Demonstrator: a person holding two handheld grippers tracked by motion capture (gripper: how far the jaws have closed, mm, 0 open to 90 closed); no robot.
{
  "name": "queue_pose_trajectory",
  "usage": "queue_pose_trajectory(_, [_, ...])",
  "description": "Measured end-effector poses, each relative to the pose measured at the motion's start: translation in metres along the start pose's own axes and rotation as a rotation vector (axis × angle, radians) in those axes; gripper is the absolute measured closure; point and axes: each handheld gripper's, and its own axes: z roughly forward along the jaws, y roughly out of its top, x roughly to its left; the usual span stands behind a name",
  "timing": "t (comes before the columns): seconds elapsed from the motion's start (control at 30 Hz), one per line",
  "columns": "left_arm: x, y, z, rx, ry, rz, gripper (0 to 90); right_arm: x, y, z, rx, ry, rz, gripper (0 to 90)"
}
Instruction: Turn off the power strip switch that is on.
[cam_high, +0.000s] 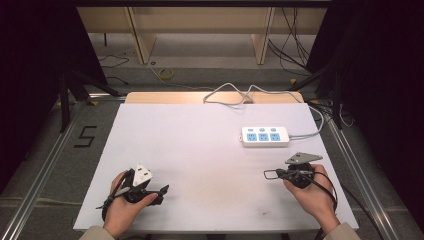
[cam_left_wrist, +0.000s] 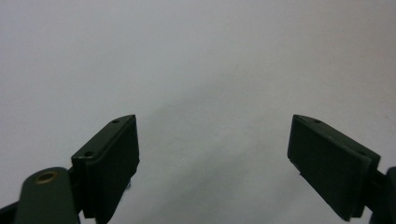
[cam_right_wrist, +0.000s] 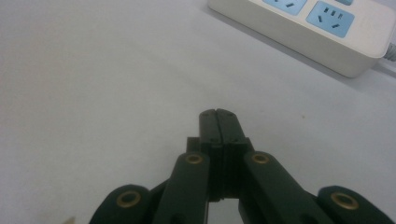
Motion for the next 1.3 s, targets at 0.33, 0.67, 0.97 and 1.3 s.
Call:
queue_pose_trajectory(0.33, [0.000,0.000,0.000,0.003,-0.004,0.003,16.4,-0.001,0.005,0.003,0.012,-0.003,-0.003,90.0])
queue_pose_trajectory(0.67, [-0.001,0.000,0.000,0.002,-0.003,0.004,16.3,-0.001,0.012,0.005,0.016,-0.008,-0.008,90.0])
queue_pose_trajectory(0.97, [0.000,0.000,0.000,0.001,-0.002,0.004,16.3,-0.002,0.017,0.007,0.023,-0.015,-0.014,90.0])
queue_pose_trajectory(1.3, [0.000,0.000,0.000,-0.002,0.000,0.001,16.4,-0.006,0.021,0.007,0.028,-0.022,-0.007,90.0])
